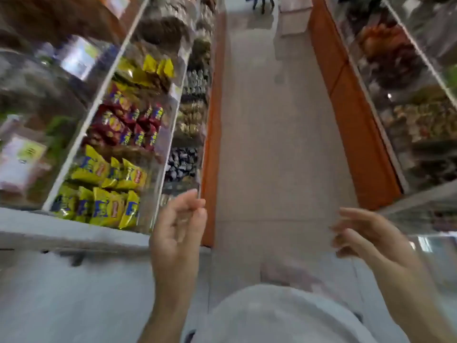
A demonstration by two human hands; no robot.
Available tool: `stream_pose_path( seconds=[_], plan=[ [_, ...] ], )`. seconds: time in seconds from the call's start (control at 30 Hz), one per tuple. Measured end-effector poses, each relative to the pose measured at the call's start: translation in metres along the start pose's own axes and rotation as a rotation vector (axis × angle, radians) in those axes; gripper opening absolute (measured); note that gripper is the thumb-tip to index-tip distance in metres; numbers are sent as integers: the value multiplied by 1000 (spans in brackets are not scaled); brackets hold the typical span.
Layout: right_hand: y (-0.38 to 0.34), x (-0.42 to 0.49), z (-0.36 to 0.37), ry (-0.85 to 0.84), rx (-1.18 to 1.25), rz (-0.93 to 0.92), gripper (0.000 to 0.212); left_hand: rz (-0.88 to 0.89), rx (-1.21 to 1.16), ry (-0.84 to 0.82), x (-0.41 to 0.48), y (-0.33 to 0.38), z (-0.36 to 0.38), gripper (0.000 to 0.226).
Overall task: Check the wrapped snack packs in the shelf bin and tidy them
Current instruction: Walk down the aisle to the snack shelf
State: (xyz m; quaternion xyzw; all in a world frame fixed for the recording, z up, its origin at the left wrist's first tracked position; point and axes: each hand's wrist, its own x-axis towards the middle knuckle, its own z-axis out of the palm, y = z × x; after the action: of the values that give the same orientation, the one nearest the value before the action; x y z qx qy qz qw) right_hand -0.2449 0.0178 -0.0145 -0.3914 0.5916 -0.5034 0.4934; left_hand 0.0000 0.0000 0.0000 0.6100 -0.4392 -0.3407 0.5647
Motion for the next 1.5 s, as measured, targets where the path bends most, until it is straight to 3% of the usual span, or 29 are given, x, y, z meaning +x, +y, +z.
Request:
stream_pose_path(
  seconds=[0.13, 0.23, 0.43, 0.7, 0.87, 1.17, 1.5],
  plan=[
    [51, 29, -5, 93, -258, 205, 31, -214, 105, -132, 50, -52, 70, 21],
    [60, 75, -11, 171, -249, 305, 28, -250, 177, -206, 107, -69, 119, 22],
    [32, 258, -3, 235, -278, 292, 24, -196, 208, -259, 256, -69, 214, 21],
    [-27, 541, 56, 205, -256, 178, 25, -188, 203, -239, 428, -74, 271, 30],
    [-55, 692, 106, 161, -272, 160, 23, -190, 158, -211, 598, -83, 330, 28],
    [-110, 882, 136, 201, -333, 248, 28, -173, 104, -251, 880, -72, 474, 25],
    [-176, 1250, 161, 123, -360, 115, 26, -233, 106, -180, 1134, -68, 625, 22]
  ],
)
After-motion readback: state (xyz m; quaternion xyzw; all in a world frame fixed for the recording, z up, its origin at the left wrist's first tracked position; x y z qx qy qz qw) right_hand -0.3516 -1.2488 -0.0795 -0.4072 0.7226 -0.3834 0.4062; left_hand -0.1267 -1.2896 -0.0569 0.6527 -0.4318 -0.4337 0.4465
